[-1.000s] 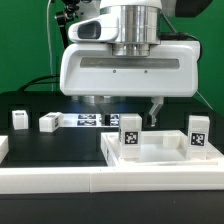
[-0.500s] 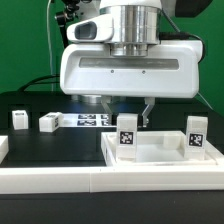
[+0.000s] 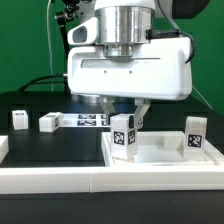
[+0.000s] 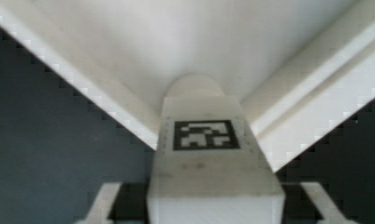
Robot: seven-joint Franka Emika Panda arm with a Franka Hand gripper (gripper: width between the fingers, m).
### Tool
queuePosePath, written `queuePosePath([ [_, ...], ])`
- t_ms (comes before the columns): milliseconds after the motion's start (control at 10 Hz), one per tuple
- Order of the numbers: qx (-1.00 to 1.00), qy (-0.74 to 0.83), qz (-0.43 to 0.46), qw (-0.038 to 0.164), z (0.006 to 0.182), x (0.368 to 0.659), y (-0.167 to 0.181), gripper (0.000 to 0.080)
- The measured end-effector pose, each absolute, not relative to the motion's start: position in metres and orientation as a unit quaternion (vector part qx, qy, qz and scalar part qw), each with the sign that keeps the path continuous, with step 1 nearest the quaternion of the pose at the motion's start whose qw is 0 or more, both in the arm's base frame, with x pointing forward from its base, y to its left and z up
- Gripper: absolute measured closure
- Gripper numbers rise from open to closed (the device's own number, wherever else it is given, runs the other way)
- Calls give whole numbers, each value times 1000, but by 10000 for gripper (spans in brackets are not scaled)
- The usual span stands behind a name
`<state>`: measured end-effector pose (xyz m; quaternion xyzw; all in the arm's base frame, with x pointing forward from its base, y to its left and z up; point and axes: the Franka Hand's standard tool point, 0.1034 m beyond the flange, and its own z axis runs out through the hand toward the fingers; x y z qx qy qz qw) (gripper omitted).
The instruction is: Assemble square table
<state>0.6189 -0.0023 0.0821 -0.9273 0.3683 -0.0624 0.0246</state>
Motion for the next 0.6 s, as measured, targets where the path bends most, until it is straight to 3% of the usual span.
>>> queuePosePath([
  [600, -752, 655, -58, 47, 81, 619, 7, 509],
])
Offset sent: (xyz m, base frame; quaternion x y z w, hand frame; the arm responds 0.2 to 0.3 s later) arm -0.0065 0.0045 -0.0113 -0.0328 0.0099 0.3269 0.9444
